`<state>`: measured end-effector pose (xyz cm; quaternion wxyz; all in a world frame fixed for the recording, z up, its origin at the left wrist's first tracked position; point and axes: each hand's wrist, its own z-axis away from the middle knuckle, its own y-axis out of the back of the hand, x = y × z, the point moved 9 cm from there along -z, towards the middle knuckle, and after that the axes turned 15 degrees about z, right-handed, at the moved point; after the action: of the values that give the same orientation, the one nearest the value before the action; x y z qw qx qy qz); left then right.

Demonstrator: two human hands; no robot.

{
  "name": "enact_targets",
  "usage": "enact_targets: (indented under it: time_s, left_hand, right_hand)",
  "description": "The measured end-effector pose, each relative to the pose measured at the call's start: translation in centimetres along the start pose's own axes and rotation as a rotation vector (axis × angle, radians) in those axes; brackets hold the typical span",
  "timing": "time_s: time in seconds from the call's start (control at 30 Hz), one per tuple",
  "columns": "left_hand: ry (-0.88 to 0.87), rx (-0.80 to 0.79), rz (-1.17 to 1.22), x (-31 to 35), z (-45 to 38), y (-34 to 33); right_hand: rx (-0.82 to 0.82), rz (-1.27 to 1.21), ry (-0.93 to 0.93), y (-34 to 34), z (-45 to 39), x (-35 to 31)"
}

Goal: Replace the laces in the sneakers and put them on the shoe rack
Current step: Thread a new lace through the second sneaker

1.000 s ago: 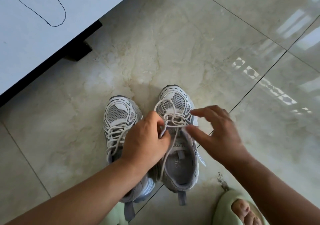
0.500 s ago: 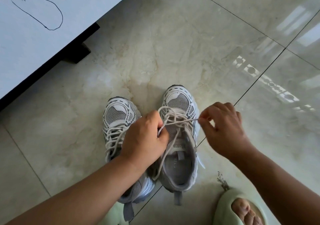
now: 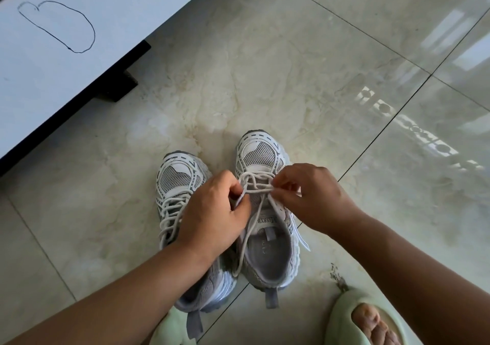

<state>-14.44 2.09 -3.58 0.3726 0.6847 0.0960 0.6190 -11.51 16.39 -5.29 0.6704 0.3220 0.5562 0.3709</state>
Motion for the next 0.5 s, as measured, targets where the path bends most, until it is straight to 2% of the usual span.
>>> enact_targets:
  time_s: [0.1,0.23,0.37,0.43,0.5]
  left_hand:
    - [-0.030,-0.015,-0.029,0.2,-0.2,-0.2]
    - [-0.055,-0.030,-0.075,0.4,-0.4,0.0]
    - [-0.085,-0.050,-0.079,0.6,-0.3,-0.2]
    - [-0.093,-0.066,-0.088,0.7,-0.4,-0.3]
    - [-0.092,-0.074,-0.098,0.6,-0.4,-0.1]
  right_hand:
    - [0.044,0.115,0.006,0.1,0.0,0.0]
    - [0.035,0.227,-0.160,0.6,0.9,3.7]
    - [-0.007,0.274,-0.229,0.4,1.8,5.0]
    - [-0.043,0.176,-0.262,0.3,2.0,5.1]
    - [-0.090,-0.165,-0.293,0.7,2.2,5.3]
